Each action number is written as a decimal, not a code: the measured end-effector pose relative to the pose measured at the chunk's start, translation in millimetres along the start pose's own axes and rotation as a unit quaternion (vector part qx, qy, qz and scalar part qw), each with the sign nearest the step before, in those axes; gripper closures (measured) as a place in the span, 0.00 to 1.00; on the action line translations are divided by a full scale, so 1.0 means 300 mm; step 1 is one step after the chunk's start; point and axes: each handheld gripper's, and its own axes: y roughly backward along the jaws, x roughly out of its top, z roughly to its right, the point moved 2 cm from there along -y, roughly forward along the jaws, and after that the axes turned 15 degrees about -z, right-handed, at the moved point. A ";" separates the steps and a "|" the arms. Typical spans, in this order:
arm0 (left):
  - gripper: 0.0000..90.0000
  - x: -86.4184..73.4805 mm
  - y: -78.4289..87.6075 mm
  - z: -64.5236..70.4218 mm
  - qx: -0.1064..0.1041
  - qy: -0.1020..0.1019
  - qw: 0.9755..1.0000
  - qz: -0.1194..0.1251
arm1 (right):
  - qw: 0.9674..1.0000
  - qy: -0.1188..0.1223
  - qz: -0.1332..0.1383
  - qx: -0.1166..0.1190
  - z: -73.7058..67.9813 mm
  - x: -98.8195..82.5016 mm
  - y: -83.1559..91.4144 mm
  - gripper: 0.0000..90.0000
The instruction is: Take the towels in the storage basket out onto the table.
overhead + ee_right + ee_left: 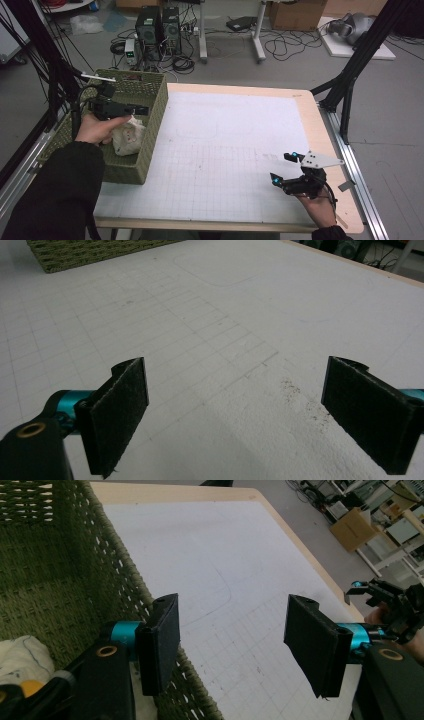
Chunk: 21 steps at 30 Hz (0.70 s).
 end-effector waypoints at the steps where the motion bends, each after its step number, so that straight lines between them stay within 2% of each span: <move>1: 0.44 -0.002 0.003 -0.005 0.003 0.002 1.000 0.002 | 1.000 0.001 0.000 0.000 0.000 0.000 0.000 0.12; 7: 0.43 -0.018 0.013 -0.036 0.053 0.010 0.999 0.000 | 1.000 0.001 0.000 0.000 0.001 0.000 0.000 0.12; 8: 0.43 -0.021 0.015 -0.043 0.068 0.009 0.998 -0.002 | 1.000 0.001 0.001 -0.001 0.001 0.000 0.000 0.12; 11: 0.42 -0.028 0.017 -0.057 0.090 0.010 0.996 -0.009 | 1.000 0.002 0.002 -0.002 0.003 0.000 0.000 0.12; 14: 0.42 -0.037 0.020 -0.074 0.117 0.014 0.993 -0.014 | 1.000 0.001 0.001 -0.001 0.002 -0.001 0.000 0.12; 16: 0.41 -0.044 0.024 -0.087 0.141 0.015 0.990 -0.019 | 1.000 0.001 0.000 -0.001 0.002 -0.001 0.000 0.12; 21: 0.36 -0.067 0.021 -0.120 0.171 0.026 0.984 -0.033 | 1.000 0.001 0.002 -0.002 0.003 -0.002 0.002 0.12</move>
